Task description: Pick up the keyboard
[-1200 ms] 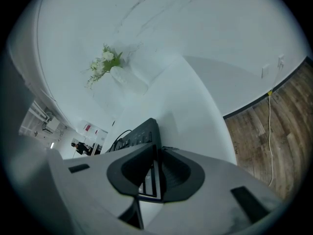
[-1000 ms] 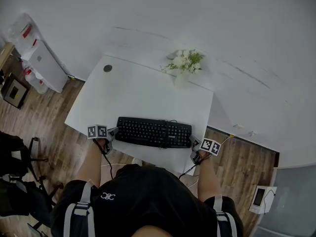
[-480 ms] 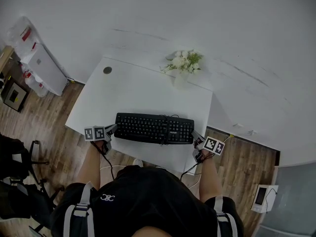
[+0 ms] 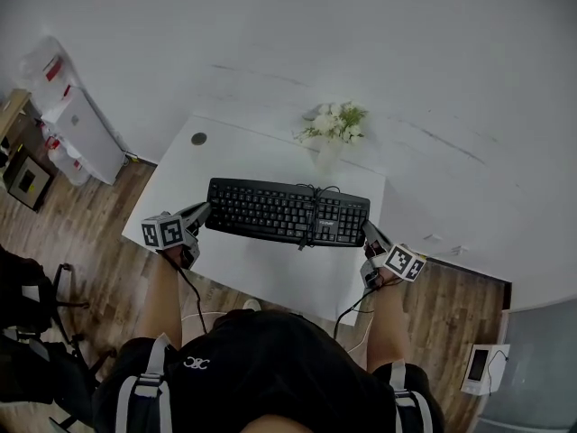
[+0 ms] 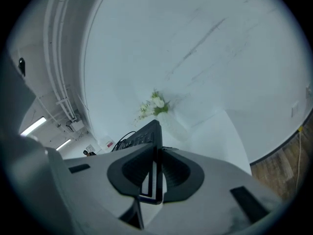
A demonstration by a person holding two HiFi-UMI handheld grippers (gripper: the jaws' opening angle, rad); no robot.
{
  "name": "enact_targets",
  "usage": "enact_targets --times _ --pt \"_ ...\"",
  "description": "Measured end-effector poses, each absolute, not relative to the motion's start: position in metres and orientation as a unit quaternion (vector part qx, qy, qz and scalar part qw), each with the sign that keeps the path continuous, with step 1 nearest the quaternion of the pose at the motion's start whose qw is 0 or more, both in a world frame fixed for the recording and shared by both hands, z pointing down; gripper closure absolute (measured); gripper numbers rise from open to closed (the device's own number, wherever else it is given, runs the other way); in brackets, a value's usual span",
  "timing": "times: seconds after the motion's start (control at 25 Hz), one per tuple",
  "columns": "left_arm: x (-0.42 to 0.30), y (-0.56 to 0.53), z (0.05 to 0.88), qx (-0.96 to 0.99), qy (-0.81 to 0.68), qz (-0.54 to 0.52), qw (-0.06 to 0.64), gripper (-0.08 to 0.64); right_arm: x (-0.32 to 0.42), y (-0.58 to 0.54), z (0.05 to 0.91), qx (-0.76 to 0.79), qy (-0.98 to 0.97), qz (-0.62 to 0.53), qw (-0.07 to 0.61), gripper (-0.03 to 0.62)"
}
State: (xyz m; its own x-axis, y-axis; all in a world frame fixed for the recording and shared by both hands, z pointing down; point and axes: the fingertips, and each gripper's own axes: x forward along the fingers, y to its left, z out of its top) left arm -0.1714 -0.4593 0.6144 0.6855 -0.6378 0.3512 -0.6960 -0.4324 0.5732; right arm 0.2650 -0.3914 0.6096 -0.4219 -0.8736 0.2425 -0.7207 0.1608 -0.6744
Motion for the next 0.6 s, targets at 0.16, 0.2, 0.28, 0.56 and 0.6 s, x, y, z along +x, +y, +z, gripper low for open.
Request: enact_targets --times 0.16,0.2,0.28,0.56,0.6 --pt "-0.165 -0.466 0.535 0.875 -0.382 -0.02 0.297 0.483 0.272 -0.397 0.528 -0.532 0.78 -0.296 0.146 0.535" --pt "-0.165 -0.468 0.515 0.881 -0.379 -0.036 0.282 0.483 0.274 -0.398 0.51 -0.53 0.785 -0.279 0.155 0.535" --pt "-0.164 -0.471 0.478 0.89 -0.374 -0.061 0.253 0.483 0.278 -0.401 0.48 -0.528 0.792 -0.253 0.172 0.535" --pt "-0.162 -0.451 0.386 0.909 -0.359 -0.122 0.174 0.483 0.281 -0.381 0.392 -0.519 0.806 -0.175 0.225 0.534" --pt "-0.162 -0.447 0.381 0.909 -0.357 -0.129 0.173 0.485 0.281 -0.378 0.387 -0.517 0.807 -0.169 0.228 0.535"
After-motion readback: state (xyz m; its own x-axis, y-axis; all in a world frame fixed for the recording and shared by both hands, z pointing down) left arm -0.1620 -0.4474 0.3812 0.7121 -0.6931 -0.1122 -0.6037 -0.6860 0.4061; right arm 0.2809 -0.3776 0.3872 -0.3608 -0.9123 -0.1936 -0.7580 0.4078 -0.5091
